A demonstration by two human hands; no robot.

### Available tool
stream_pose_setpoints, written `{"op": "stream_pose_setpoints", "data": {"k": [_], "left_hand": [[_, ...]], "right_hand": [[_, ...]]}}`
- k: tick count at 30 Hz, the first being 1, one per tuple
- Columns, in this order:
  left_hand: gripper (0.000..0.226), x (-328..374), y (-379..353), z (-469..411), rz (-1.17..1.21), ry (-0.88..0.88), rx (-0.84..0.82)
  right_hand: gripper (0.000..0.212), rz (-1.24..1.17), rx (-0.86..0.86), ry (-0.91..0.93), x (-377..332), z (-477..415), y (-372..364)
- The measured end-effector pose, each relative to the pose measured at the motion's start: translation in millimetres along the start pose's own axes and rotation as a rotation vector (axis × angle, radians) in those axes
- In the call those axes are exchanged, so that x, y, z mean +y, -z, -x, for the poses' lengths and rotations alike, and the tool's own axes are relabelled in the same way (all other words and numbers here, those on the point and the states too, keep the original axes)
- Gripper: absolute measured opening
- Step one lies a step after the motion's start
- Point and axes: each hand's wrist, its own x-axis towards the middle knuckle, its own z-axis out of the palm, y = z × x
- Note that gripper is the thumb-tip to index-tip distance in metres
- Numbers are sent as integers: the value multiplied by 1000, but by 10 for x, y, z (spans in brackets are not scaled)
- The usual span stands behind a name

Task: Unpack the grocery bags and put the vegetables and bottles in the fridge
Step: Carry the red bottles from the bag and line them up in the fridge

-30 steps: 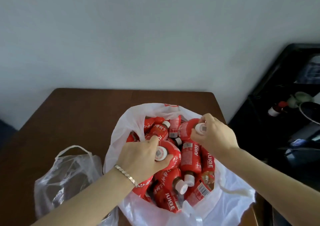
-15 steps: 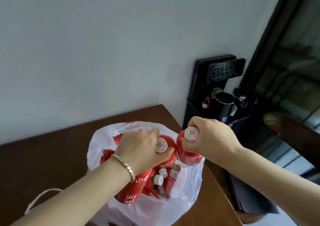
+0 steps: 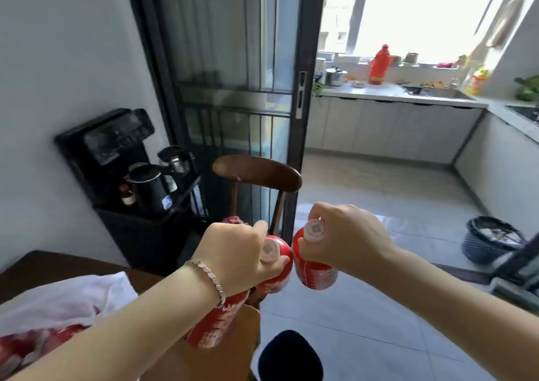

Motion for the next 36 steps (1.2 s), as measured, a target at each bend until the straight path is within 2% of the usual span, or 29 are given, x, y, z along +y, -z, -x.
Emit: {"op": "stream_pose_setpoints", "data": {"k": [7,12,16,21,29,32,36], "left_hand": [[50,1753,-76,-1208,91,-372,167],[54,3386,-132,-1912,279,-502,240],[67,4631,41,-2439,335,-629,141],[54,5958,290,-3095,346,-807,139],[55,7784,530,-4141,483,-951,171],[52,8508,641,-4593,505,-1061,162],[51,9470,968,-5224,514,-1212,235]], "right_hand": [[34,103,140,-340,1688,958,635],[27,134,220,-509,3066,1822,1147],[28,195,272,-675,4019,2419,1598],[23,235,366,-872,5049,2987,2102],[23,314,520,-1098,6589,3526,2686],[25,370,569,-1196,7149,3654,2991],[27,456,632,-1340,7857,3844,3538]]}}
